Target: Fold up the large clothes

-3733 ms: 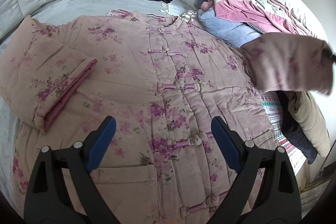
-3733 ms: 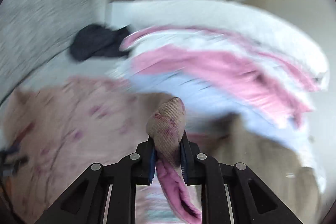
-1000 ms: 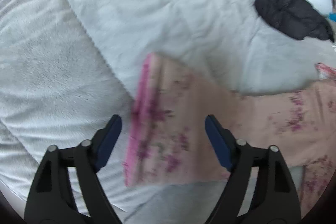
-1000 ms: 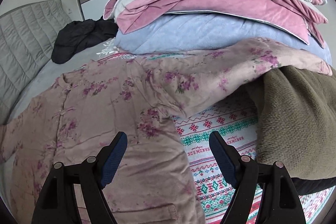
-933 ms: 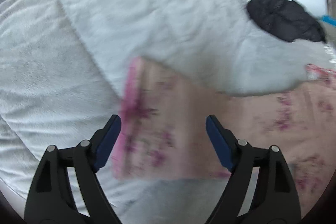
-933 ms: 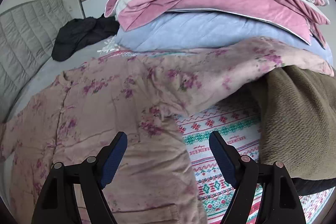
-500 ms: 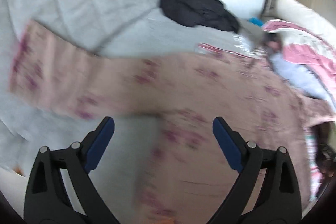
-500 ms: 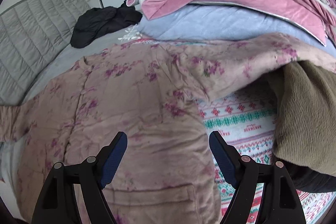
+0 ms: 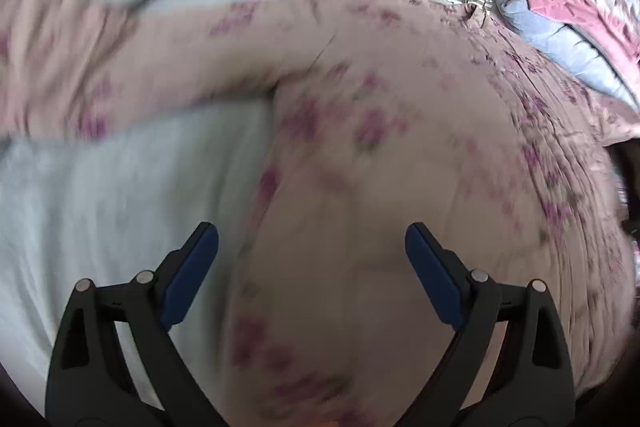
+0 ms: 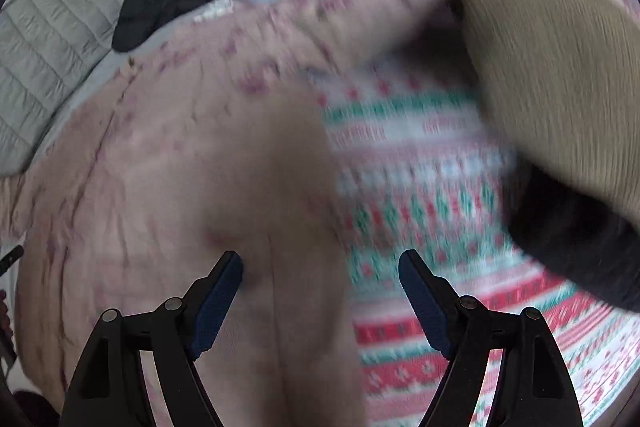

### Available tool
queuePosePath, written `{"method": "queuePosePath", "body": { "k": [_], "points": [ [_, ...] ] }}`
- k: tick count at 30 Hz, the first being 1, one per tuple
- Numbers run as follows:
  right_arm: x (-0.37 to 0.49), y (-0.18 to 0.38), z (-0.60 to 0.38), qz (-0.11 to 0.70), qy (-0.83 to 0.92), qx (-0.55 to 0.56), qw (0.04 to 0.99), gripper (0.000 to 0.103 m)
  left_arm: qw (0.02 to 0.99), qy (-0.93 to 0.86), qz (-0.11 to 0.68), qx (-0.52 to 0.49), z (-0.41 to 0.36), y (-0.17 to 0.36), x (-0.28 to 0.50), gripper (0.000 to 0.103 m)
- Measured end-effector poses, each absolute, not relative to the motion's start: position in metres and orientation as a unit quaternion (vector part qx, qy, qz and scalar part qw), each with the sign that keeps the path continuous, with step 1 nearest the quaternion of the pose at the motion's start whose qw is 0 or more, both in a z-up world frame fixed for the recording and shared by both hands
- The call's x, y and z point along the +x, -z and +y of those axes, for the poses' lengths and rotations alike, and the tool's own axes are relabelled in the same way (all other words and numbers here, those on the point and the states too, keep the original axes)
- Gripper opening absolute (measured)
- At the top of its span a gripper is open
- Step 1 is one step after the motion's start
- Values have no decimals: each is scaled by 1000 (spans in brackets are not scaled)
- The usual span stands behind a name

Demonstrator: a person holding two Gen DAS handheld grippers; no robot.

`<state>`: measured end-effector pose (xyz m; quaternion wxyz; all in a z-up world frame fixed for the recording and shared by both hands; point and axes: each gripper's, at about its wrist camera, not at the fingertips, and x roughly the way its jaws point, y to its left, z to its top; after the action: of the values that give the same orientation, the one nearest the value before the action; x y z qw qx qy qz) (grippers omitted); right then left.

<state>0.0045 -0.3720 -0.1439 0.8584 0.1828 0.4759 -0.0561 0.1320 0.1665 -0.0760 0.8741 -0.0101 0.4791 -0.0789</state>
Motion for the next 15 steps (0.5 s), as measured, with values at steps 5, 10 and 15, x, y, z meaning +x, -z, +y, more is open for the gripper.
{"method": "queuePosePath", "body": {
  "k": [5, 10, 15],
  "points": [
    [-26, 148, -371, 469, -29, 202, 859, 81, 834, 172, 514, -105, 215, 99, 99, 84],
    [-54, 149, -367, 471, -47, 247, 845, 38, 813, 244, 519, -104, 217, 96, 60, 63],
    [-59, 132, -370, 483, -46, 258, 836, 23, 797, 253, 537, -109, 218, 92, 54, 18]
  ]
}}
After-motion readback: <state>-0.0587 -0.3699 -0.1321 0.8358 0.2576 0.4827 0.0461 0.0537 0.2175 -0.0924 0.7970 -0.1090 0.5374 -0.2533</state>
